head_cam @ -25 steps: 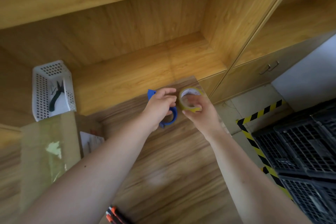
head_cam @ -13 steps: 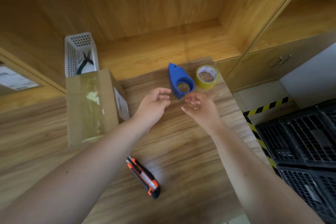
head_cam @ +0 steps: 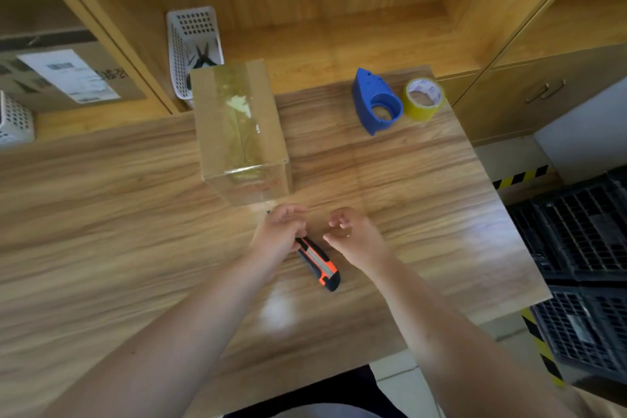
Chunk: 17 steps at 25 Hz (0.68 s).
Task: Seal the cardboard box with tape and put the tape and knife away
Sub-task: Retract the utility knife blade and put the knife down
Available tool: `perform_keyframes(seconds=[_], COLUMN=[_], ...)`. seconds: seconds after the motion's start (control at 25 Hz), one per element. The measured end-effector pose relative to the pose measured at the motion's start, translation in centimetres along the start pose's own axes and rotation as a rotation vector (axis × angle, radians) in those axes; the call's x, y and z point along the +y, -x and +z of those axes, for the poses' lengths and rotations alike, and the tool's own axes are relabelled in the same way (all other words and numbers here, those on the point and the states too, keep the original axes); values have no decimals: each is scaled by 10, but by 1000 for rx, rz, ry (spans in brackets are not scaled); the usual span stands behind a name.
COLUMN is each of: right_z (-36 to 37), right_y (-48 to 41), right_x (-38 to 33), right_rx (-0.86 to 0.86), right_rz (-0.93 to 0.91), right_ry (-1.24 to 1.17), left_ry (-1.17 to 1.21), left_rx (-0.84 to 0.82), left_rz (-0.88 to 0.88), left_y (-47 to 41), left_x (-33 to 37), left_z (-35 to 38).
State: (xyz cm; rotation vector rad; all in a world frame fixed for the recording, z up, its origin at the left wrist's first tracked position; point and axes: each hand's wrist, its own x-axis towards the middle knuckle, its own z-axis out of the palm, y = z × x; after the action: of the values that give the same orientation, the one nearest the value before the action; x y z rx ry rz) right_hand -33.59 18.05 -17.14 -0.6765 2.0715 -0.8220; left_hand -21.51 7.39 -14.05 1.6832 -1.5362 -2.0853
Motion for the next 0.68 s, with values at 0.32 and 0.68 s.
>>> perform_keyframes(seconds=[0.32, 0.68], right_z=[72, 72], right_y=[19, 29], right_x=[12, 11], right_rx=[37, 82], right_rz=[-12, -7], right_ry=[569, 272], left_ry=[353, 405], left_rx=[25, -97], left_rz=[-239, -245], left_y=[-8, -19], left_x=[-42, -48], left_z=[-34, -21])
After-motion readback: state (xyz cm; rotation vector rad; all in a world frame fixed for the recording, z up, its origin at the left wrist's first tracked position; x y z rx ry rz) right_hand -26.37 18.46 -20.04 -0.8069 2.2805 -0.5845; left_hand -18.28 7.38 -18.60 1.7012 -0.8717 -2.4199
